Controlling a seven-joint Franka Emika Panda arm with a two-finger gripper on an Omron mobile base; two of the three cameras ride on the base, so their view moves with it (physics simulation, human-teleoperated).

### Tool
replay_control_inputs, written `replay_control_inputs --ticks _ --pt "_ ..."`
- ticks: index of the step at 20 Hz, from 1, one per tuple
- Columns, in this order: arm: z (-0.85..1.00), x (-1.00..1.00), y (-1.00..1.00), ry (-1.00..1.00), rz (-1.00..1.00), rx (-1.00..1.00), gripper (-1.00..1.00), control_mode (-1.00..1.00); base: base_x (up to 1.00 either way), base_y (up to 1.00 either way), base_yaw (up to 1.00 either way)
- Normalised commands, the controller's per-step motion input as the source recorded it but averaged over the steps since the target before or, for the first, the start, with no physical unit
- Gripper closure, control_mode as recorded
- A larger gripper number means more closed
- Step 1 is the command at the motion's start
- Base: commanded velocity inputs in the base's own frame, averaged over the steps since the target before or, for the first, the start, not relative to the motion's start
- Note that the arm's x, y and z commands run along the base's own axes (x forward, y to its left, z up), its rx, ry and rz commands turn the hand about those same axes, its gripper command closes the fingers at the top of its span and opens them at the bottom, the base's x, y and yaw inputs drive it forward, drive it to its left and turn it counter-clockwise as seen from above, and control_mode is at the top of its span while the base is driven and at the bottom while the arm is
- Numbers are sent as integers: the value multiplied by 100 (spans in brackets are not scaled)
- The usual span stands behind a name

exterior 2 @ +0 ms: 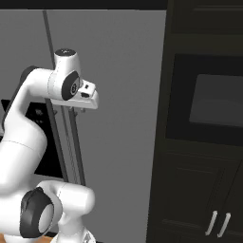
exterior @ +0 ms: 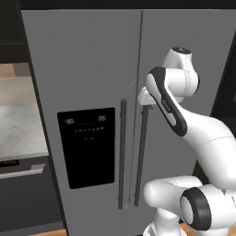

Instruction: Take the lemon wedge from the fridge and place it on the plate with fish on the dining counter.

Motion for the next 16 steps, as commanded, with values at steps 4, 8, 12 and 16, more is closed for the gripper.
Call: replay_control_inputs --ticks 4,8,12,16 --pt "0 -8 2 -3 0 0 -100 -100 0 0 0" --pt "0 0 0 0 0 0 -100 -100 0 0 0" --pt "0 0 0 0 0 0 -100 -100 0 0 0" --pt "0 -1 0 0 0 0 -100 -100 0 0 0"
